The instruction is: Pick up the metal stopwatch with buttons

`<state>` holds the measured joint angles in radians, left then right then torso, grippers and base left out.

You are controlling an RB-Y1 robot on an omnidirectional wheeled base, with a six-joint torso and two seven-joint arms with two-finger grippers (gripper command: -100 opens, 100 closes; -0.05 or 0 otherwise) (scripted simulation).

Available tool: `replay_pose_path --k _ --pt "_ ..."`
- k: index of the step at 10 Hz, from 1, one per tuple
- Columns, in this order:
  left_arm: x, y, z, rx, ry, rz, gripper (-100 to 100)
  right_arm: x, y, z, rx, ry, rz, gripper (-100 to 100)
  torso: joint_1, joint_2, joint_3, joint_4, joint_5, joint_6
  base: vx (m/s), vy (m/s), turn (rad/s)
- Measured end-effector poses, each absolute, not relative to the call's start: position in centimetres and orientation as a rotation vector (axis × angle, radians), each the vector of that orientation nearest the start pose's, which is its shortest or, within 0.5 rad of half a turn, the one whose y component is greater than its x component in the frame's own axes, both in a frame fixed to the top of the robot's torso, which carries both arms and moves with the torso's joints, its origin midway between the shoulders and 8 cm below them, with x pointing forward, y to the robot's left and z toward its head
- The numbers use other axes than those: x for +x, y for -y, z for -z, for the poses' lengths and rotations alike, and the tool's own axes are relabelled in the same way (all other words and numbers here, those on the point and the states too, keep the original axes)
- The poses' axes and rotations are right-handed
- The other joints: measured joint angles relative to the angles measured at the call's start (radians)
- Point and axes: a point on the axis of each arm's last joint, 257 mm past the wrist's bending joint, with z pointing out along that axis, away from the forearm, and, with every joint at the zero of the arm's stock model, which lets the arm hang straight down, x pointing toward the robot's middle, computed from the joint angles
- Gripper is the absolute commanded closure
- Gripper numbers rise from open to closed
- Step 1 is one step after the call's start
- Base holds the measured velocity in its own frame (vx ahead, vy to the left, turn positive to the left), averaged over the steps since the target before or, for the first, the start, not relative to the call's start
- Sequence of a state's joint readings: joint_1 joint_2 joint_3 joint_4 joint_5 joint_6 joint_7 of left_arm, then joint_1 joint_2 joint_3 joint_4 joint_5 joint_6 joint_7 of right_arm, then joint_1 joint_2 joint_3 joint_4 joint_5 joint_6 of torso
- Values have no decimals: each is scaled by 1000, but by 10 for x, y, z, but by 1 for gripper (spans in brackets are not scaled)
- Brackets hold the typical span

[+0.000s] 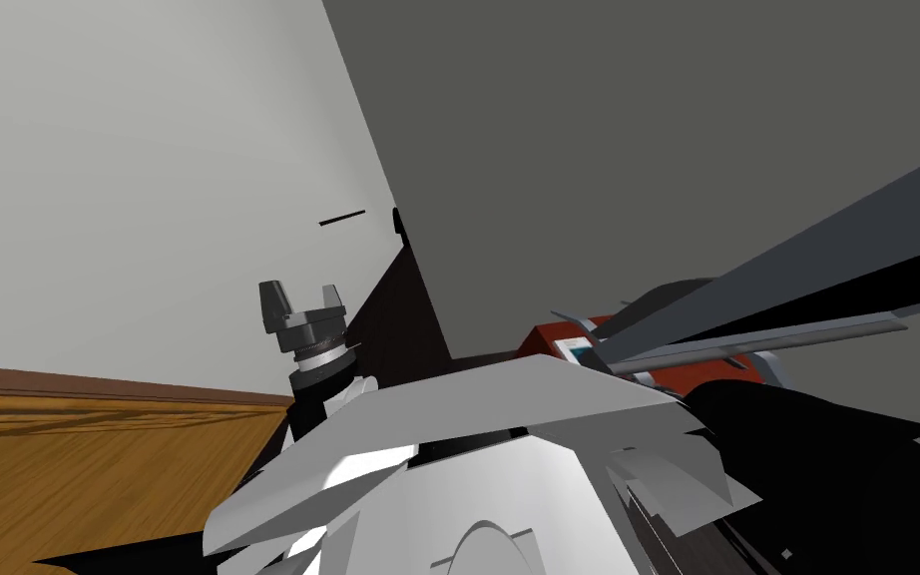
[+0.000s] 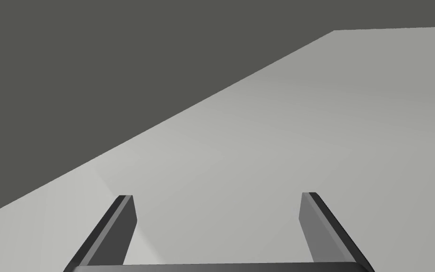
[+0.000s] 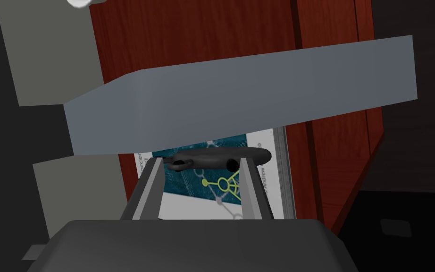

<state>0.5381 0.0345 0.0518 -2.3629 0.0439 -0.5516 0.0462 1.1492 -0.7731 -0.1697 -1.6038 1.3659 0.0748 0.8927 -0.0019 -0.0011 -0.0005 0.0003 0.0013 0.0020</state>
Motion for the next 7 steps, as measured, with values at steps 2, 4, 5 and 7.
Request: replay_pose_path --k 2,4,5,7 --pt "312 -293 -60 -583 -535 1335 0 20 617 384 -1543 -2287 1093 100 0 0 0 0 0 -1 48 -32 -115" --pt "312 -293 -60 -583 -535 1335 0 22 606 380 -1568 -2259 1085 100 1 0 0 0 0 -1 62 -33 -182" --pt "312 -293 -60 -583 -535 1335 0 25 600 377 -1587 -2237 1087 100 0 -1 -1 0 0 0 70 -38 -182" --pt "312 -293 -60 -583 -535 1335 0 27 592 375 -1604 -2220 1078 0 1 0 0 0 0 -2 13 -5 -12"
